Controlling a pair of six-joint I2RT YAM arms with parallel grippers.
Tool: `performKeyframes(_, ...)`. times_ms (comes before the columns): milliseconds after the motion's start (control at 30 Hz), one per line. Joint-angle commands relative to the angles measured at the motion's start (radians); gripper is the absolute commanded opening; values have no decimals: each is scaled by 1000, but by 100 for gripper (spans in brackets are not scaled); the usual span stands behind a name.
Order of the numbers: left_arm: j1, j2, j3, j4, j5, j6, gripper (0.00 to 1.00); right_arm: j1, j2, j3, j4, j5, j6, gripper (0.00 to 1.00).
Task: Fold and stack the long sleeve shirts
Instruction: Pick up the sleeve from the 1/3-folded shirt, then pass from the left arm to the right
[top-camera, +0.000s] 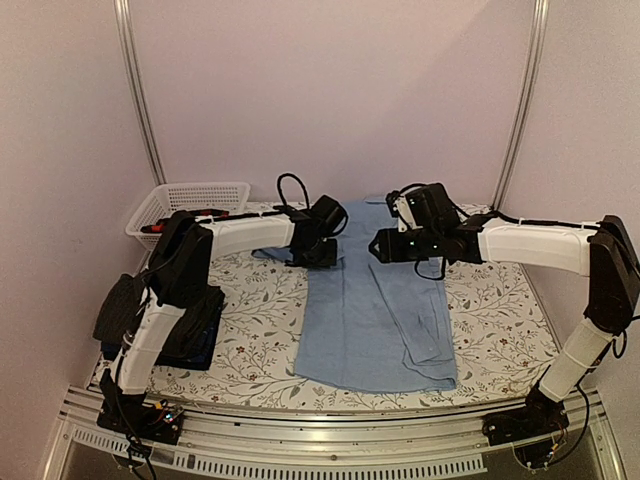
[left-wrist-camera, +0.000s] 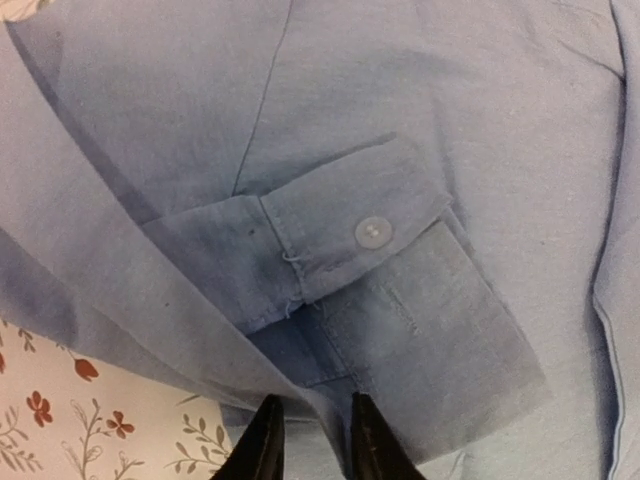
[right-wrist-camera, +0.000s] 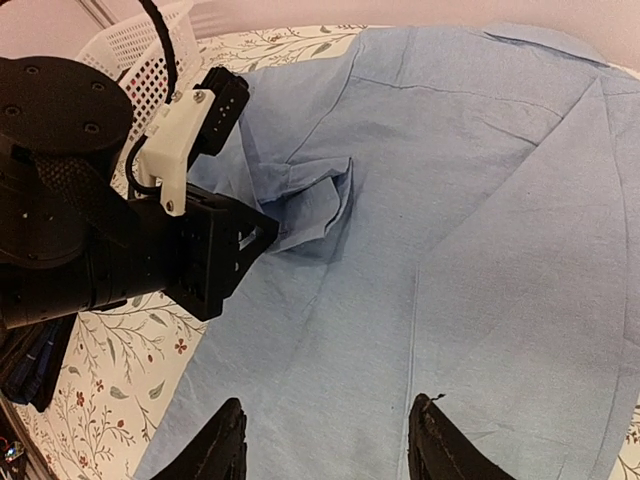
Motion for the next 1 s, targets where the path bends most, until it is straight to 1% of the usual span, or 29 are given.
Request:
performKeyframes(0, 28, -28, -39, 18, 47, 15, 9, -4, -14, -3, 48, -45, -32, 54)
performKeyframes(67, 33, -59, -64, 32, 63, 25, 0, -4, -8, -1, 61, -59, -53, 53)
performKeyframes(233, 39, -180, -158, 69, 114, 99, 0, -3, 14, 2, 100, -79, -125, 56)
performKeyframes(367, 45, -316, -301, 129, 200, 171, 0, -3, 23, 2, 155, -83, -208, 61)
performKeyframes(433, 50, -378, -372, 144, 249, 209, 0, -3, 25, -1, 190, -90, -242, 61)
performKeyframes(567, 58, -488, -478, 160, 328, 258, 0, 1, 21, -15, 260, -160, -305, 62)
performKeyframes(667, 58, -567, -547, 181, 373, 291, 0, 27, 15, -24, 299, -214, -360, 63)
performKeyframes(800, 58, -669, -622, 200, 413, 338, 0, 78, 23, -27, 324, -258, -475, 67)
performKeyframes(867, 57, -708, -653, 207, 432, 354, 0, 86, 33, -36, 337, -311, -518, 66)
performKeyframes(967, 57, -757, -707, 224, 466, 375, 0, 121, 14, -84, 420, -331, -579, 68)
